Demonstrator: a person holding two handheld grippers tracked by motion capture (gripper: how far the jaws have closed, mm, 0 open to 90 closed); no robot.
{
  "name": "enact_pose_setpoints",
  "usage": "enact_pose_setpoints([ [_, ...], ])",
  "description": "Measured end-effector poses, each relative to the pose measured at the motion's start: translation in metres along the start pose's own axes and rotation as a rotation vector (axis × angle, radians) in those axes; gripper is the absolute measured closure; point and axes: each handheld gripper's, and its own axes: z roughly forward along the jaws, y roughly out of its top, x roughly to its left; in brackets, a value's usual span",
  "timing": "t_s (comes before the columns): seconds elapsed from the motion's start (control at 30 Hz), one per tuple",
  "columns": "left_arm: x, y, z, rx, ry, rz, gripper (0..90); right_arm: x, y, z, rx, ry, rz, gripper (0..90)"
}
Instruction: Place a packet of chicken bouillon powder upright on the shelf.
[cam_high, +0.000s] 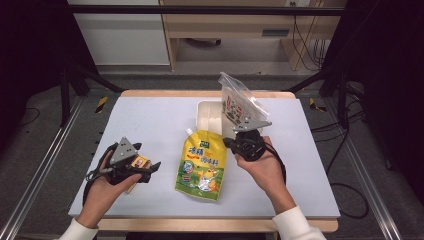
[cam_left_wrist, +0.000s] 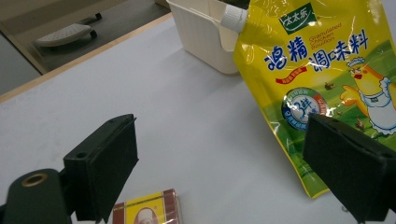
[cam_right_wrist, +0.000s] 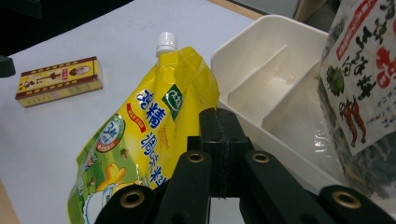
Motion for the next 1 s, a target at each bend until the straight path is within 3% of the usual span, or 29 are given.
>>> enact_pose_setpoints([
  [0.43, 0.007, 0.033, -0.003, 0.017, -0.024, 0.064, 10.2, 0.0, 0.031, -0.016, 0.0, 0.043, -0.089, 90.0],
  [0.67, 0.006, 0.051, -0.004, 0.024, -0.038, 0.123, 11.0, 0.015, 0.048, -0.021, 0.005, 0.094, -0.189, 90.0],
  [1.0, 0.007, 0.055, -0.006, 0.028, -0.064, 0.144, 11.8, 0.024, 0.052, -0.02, -0.003, 0.121, -0.223, 90.0],
])
